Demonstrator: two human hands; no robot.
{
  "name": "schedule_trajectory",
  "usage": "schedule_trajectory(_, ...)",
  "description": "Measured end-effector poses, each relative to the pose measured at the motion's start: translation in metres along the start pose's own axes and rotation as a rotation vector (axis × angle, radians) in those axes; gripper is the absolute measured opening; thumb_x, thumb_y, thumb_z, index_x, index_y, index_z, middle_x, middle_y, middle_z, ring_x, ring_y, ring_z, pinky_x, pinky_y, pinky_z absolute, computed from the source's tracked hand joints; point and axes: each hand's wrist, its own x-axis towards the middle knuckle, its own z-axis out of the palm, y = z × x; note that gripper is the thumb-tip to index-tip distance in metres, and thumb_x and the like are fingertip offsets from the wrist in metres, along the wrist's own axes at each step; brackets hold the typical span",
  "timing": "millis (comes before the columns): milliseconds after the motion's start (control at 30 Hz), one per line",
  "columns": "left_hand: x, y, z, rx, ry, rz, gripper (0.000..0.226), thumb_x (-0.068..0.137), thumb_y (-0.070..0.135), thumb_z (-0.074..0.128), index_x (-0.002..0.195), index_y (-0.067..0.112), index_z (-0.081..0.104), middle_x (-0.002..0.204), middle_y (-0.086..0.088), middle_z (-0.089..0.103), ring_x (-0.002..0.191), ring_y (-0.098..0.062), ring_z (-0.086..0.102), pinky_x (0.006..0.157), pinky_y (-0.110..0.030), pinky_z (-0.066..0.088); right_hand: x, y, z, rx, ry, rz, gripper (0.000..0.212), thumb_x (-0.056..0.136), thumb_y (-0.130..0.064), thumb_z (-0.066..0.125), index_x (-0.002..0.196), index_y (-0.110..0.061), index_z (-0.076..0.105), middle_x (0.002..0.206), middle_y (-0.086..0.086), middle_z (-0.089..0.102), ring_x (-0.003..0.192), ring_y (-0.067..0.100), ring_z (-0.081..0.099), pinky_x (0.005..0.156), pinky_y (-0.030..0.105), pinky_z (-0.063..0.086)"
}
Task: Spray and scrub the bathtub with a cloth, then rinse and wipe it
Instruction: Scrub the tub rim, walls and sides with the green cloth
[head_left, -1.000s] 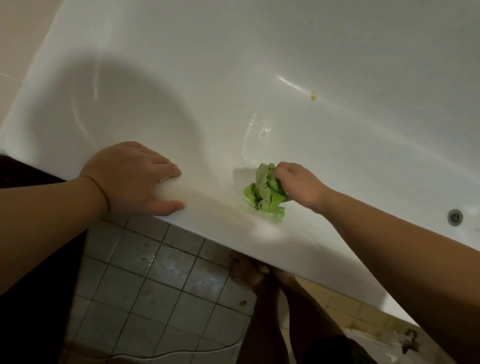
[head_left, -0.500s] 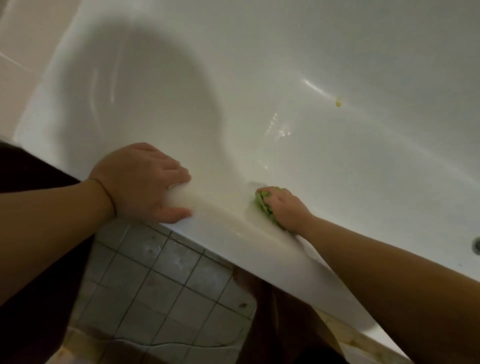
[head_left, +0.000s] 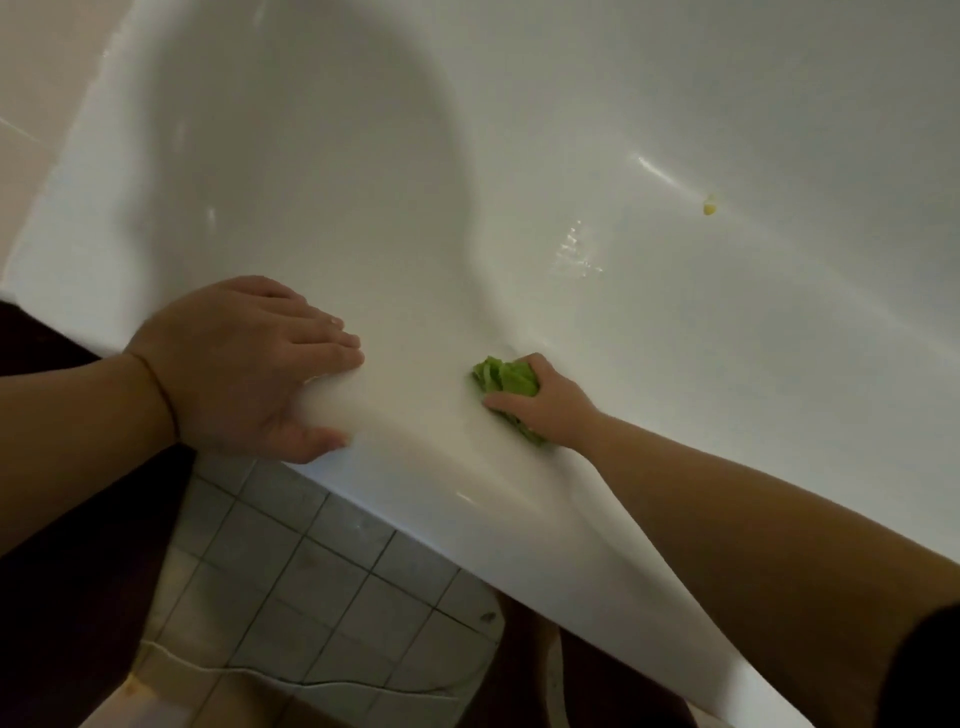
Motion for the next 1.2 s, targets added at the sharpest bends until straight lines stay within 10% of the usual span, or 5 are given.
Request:
schedule_trajectory(167,-0.001,-0.007,-0.001,0.015,0.006,-0.025,0.076,0.082,0.076,0.053,0.122,0.016,0.076,0.125,-0.003,0.074,0.117,-0.024,0.07,0.101,-0.045,0.049,-0.004,0.042,-0.001,-0.001,0.085,0.095,0.05,0.086,-0.053,0.075,0.127,-0.036,0.052,0.118,-0.001,0.065,0.102,0.025,0.065,0.093,0.036,0.052)
schedule_trajectory(400,-0.003,-0.019,-0.004,0.008,0.03,-0.037,0.074,0.083,0.075,0.052,0.12,0.016,0.077,0.125,-0.002,0.074,0.119,-0.024,0.069,0.102,-0.047,0.045,0.013,0.014,0.015,0.007,0.073,-0.038,0.049,0.091,-0.036,0.069,0.136,-0.04,0.052,0.12,-0.003,0.061,0.104,0.02,0.058,0.087,0.028,0.042)
schedule_trajectory(700,-0.006,-0.036,-0.01,0.059,0.031,-0.057,0.074,0.085,0.074,0.049,0.123,0.017,0.076,0.128,-0.003,0.072,0.124,-0.025,0.066,0.11,-0.048,0.038,0.073,0.05,0.016,-0.159,0.095,0.187,0.076,0.093,-0.058,0.061,0.158,-0.045,0.023,0.15,0.015,0.039,0.134,0.042,0.046,0.116,0.048,0.038)
schedule_trajectory(1033,-0.008,-0.045,-0.013,0.044,0.096,-0.107,0.064,0.083,0.067,0.056,0.119,0.019,0.078,0.125,0.001,0.074,0.124,-0.023,0.066,0.117,-0.053,0.032,0.038,-0.024,0.034,-0.17,0.079,-0.13,0.06,0.09,-0.06,0.055,0.146,-0.054,0.035,0.145,-0.007,0.05,0.13,0.026,0.051,0.111,0.047,0.039)
schedule_trajectory(1200,-0.01,-0.052,-0.013,0.04,0.133,-0.08,0.062,0.081,0.066,0.058,0.116,0.019,0.078,0.124,0.001,0.074,0.124,-0.024,0.066,0.117,-0.054,0.032,0.05,-0.012,0.024,-0.068,0.061,0.05,0.065,0.095,-0.053,0.064,0.153,-0.045,0.038,0.145,0.005,0.055,0.129,0.03,0.053,0.106,0.032,0.039)
